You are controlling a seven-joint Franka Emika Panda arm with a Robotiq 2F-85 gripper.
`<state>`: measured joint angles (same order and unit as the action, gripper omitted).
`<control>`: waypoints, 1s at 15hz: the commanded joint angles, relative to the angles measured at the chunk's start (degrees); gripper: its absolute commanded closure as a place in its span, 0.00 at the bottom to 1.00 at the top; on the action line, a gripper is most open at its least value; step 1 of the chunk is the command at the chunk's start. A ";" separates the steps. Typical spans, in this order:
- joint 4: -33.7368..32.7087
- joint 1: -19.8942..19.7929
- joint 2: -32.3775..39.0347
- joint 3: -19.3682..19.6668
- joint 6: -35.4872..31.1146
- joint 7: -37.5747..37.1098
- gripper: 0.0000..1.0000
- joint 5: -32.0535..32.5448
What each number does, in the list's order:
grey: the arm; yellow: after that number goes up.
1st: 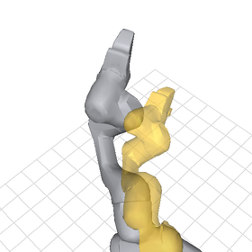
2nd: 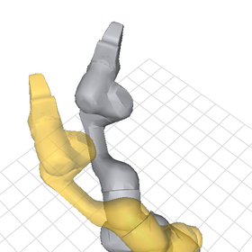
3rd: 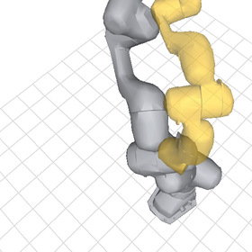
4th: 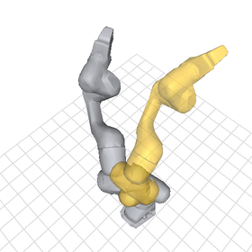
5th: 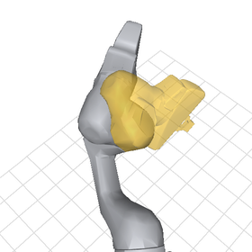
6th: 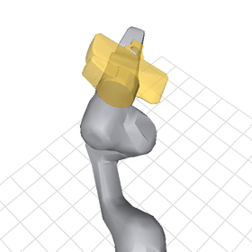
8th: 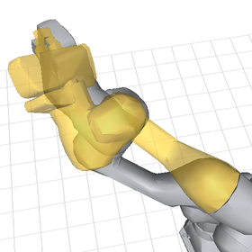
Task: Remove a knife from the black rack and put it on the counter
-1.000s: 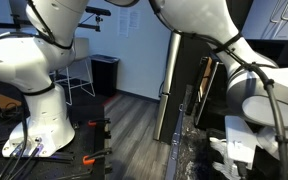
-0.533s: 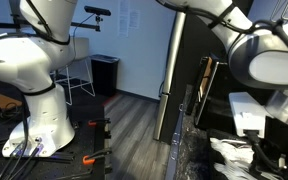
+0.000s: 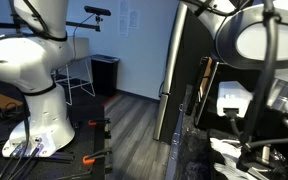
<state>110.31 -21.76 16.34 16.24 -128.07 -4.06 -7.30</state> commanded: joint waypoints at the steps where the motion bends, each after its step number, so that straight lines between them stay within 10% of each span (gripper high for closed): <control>1: 6.04 0.87 -5.32 2.48 -0.09 -4.89 0.99 2.11; 15: 16.53 -2.48 -6.34 10.26 -17.33 -5.07 0.99 14.76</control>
<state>124.50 -23.65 9.46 25.94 -140.27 -9.39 6.08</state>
